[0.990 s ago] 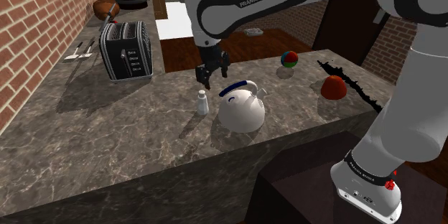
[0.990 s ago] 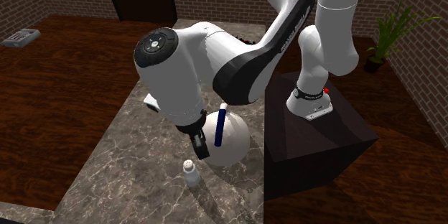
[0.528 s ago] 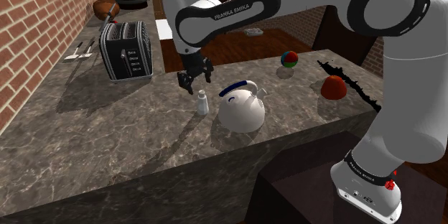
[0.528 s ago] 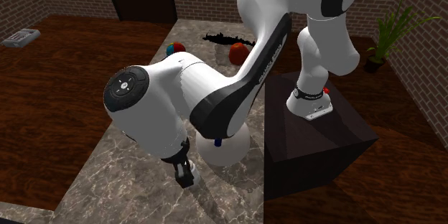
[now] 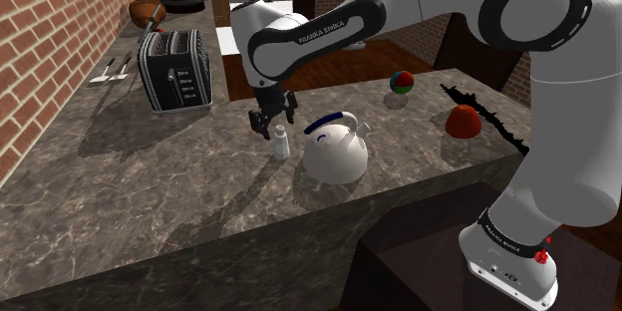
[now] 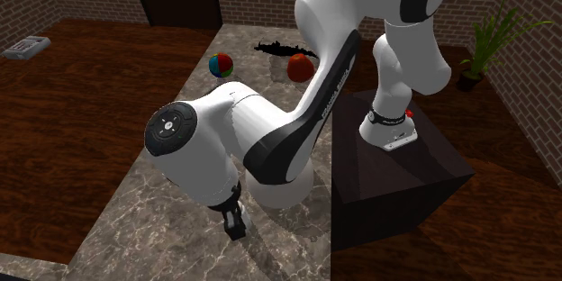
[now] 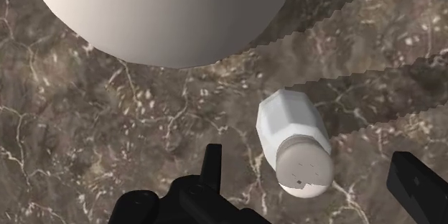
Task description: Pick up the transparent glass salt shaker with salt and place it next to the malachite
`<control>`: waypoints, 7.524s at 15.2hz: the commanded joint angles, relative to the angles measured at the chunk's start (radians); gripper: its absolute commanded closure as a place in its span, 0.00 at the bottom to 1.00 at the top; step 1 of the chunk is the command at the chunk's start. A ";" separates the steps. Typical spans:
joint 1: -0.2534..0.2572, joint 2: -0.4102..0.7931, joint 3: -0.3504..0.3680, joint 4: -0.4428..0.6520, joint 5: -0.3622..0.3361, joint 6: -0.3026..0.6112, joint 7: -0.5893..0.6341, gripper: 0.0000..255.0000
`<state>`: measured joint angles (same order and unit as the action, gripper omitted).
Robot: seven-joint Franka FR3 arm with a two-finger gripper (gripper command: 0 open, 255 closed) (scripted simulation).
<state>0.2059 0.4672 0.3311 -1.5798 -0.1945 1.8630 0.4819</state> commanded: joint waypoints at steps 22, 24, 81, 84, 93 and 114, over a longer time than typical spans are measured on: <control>0.000 -0.025 0.005 0.055 0.011 -0.078 -0.010 1.00; 0.001 -0.031 0.006 0.073 0.013 -0.102 -0.012 1.00; -0.387 -0.694 -0.314 -0.422 0.070 -0.184 -0.732 1.00; -0.418 -0.705 -0.359 -0.435 0.053 -0.173 -0.802 1.00; -0.509 -0.684 -0.497 -0.416 0.007 -0.138 -1.017 1.00; -0.515 -0.635 -0.510 -0.649 -0.005 0.143 -0.982 1.00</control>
<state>-0.3093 -0.1709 -0.1784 -2.2174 -0.1984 1.9905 -0.5025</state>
